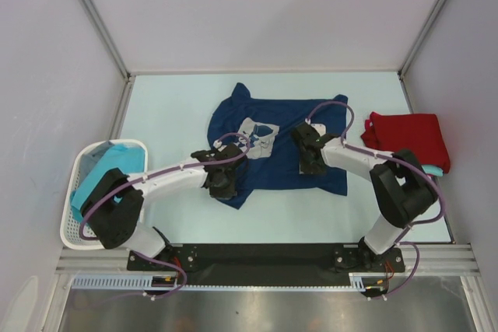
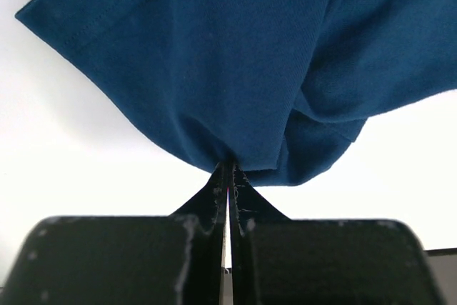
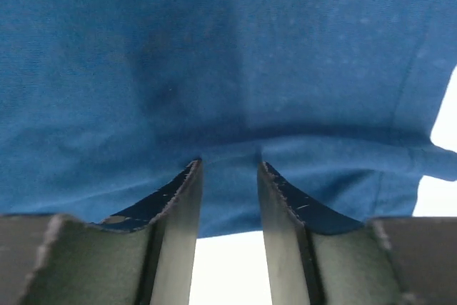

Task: Fold and stack the t-shirts
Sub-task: Flatten out the tshirt

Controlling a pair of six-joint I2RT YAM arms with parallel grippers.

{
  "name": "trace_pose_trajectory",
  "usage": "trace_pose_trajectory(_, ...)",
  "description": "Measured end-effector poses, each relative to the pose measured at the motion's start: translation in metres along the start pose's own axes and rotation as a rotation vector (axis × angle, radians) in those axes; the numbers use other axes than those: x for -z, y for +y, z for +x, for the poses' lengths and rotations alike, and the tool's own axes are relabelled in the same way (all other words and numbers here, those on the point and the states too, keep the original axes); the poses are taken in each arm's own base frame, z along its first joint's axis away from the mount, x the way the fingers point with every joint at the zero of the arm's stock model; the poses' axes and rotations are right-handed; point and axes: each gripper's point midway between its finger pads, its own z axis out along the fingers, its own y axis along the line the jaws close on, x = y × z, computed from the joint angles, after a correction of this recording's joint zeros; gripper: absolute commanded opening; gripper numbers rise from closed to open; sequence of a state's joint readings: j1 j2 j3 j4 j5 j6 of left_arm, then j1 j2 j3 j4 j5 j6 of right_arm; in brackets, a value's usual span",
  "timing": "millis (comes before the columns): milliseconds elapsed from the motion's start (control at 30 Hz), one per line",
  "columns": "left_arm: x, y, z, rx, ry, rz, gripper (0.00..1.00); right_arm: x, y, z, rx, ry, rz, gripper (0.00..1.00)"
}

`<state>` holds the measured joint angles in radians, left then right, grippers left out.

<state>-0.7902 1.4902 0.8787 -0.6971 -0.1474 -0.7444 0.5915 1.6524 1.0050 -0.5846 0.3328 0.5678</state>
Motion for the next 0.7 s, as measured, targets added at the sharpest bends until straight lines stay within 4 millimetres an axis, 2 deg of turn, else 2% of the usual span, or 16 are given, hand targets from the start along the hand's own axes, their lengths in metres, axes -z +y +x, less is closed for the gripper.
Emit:
trace_pose_trajectory(433,0.015,-0.006,0.01,-0.008,-0.004,0.02,0.0,-0.019,0.009,-0.012,-0.011,0.015,-0.019,0.3)
trace_pose_trajectory(500,0.019,-0.006,0.013,-0.011,-0.002,0.022,0.0,-0.02,0.009,-0.014,-0.018,0.018,-0.023,0.24)
trace_pose_trajectory(533,0.022,-0.006,0.015,-0.014,0.0,0.023,0.0,-0.02,0.009,-0.015,-0.021,0.019,-0.024,0.18)
trace_pose_trajectory(567,0.024,-0.006,0.016,-0.015,-0.001,0.025,0.0,-0.021,0.01,-0.016,-0.025,0.021,-0.026,0.06)
trace_pose_trajectory(600,0.026,-0.005,0.017,-0.013,-0.002,0.027,0.0,-0.022,0.011,-0.018,-0.029,0.022,-0.029,0.02)
trace_pose_trajectory(700,0.033,-0.004,0.019,-0.008,-0.006,0.029,0.0,-0.025,0.011,-0.023,-0.041,0.021,-0.031,0.0)
